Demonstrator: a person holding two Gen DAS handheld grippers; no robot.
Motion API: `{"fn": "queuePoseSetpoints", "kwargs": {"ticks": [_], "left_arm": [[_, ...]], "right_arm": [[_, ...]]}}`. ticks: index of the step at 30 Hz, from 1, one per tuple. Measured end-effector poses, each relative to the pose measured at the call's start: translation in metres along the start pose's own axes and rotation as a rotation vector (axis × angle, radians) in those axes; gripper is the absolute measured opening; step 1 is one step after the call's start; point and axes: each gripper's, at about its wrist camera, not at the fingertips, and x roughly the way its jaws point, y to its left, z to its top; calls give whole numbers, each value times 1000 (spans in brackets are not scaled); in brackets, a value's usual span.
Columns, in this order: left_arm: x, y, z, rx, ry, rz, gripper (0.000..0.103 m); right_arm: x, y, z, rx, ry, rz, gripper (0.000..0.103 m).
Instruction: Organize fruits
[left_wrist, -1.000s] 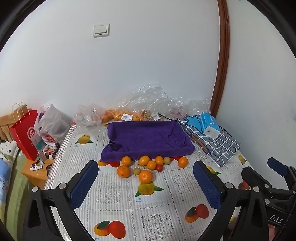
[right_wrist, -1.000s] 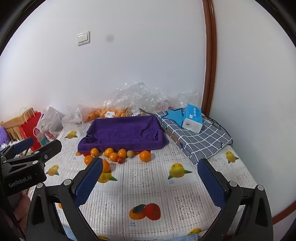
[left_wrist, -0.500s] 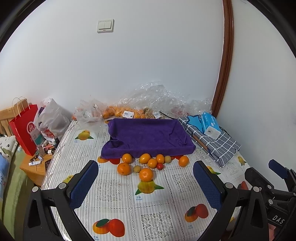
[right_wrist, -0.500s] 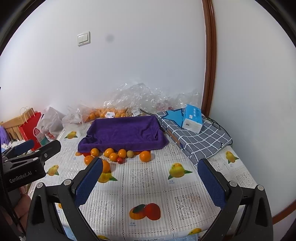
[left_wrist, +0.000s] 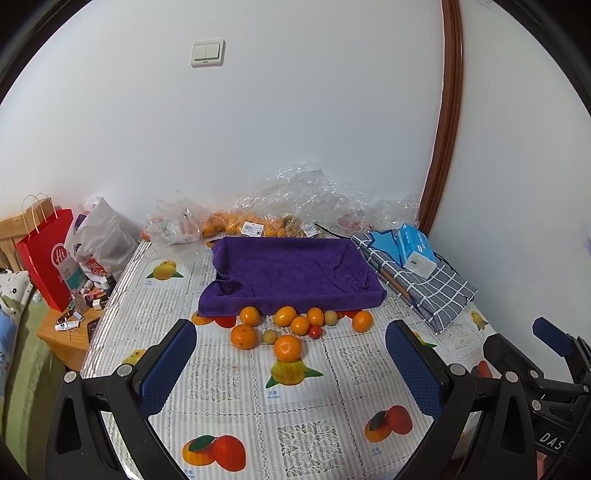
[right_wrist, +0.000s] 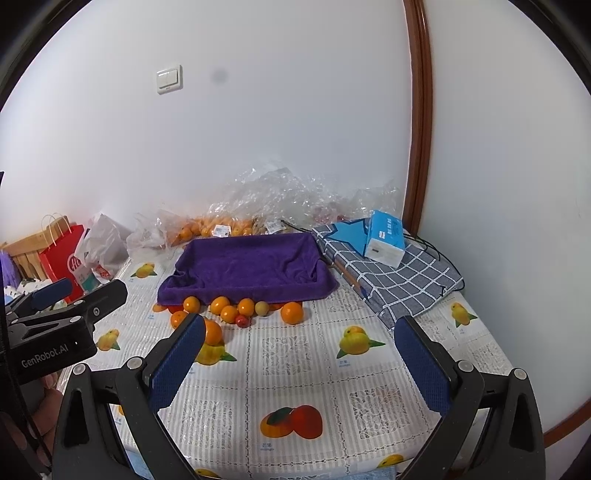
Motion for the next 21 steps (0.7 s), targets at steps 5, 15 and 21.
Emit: {"fn": "queuePoseSetpoints", "kwargs": {"ticks": [5, 15, 21], "left_arm": [[-1, 0, 0, 8, -1, -2, 103], [-1, 2, -4, 8, -4, -5, 103], [0, 1, -5, 11, -7, -4, 103]], "right_arm": [[-1, 0, -1, -3, -4, 1, 101], [-2, 0, -2, 0, -6, 1, 101], [-2, 1, -2, 0, -11, 6, 101]]}}
